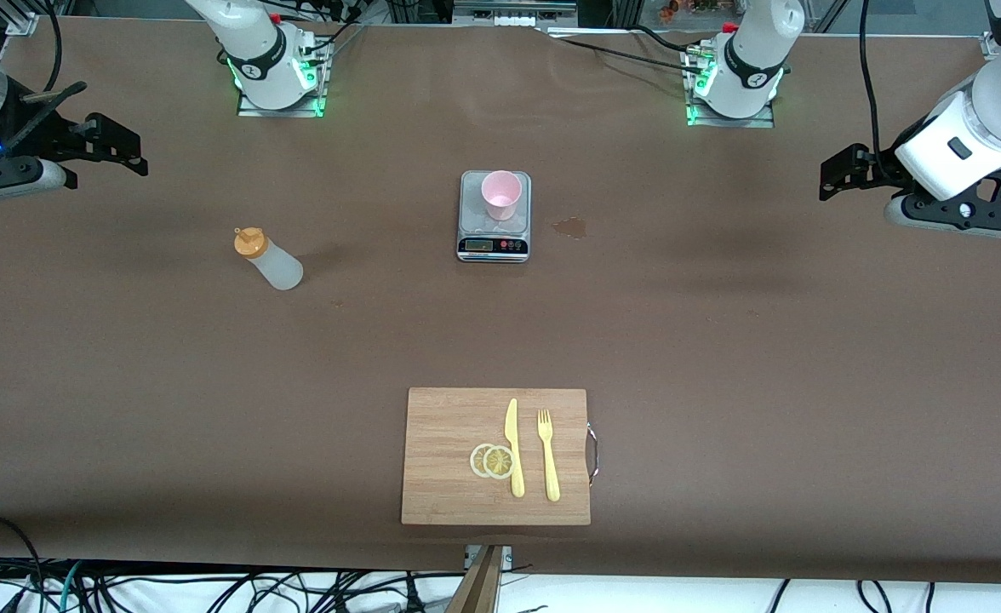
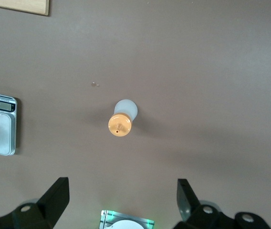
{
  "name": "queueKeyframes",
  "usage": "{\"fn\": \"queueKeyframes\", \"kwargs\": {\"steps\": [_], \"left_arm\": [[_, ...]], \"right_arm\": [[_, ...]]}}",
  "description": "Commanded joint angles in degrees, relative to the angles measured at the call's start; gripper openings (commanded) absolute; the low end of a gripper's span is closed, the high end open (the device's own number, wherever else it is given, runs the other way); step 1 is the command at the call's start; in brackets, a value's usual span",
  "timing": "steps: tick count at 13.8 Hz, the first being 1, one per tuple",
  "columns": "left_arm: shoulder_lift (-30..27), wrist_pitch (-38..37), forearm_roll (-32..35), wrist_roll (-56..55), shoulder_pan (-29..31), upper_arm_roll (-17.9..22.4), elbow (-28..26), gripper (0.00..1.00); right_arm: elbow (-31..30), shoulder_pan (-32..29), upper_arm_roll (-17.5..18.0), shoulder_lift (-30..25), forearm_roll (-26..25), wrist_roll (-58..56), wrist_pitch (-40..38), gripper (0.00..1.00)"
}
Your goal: Add sauce to pink cup with both arms
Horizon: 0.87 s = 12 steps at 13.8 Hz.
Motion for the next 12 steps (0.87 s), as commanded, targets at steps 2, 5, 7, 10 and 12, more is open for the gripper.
{"fn": "queueKeyframes", "kwargs": {"steps": [2,5,7,10,12], "left_arm": [[0.9,-1.4,0.8,-0.6,-0.2,0.0,1.9,1.0],[0.9,-1.4,0.8,-0.7,-0.2,0.0,1.9,1.0],[0.9,-1.4,0.8,-0.7,-0.2,0.0,1.9,1.0],[0.9,-1.4,0.8,-0.7,-0.2,0.0,1.9,1.0],[1.0,-1.3,0.8,-0.7,-0.2,0.0,1.9,1.0]], "right_arm": [[-1.7,0.2,-0.3,-1.6,-0.5,1.5,1.9,1.0],[-1.7,0.4,0.0,-1.8,-1.1,5.0,1.7,1.0],[-1.7,0.4,0.1,-1.8,-1.4,6.7,1.6,1.0],[-1.5,0.3,0.1,-1.5,-1.5,5.8,1.9,1.0],[-1.4,0.3,0.1,-1.4,-1.5,5.6,1.9,1.0]]}}
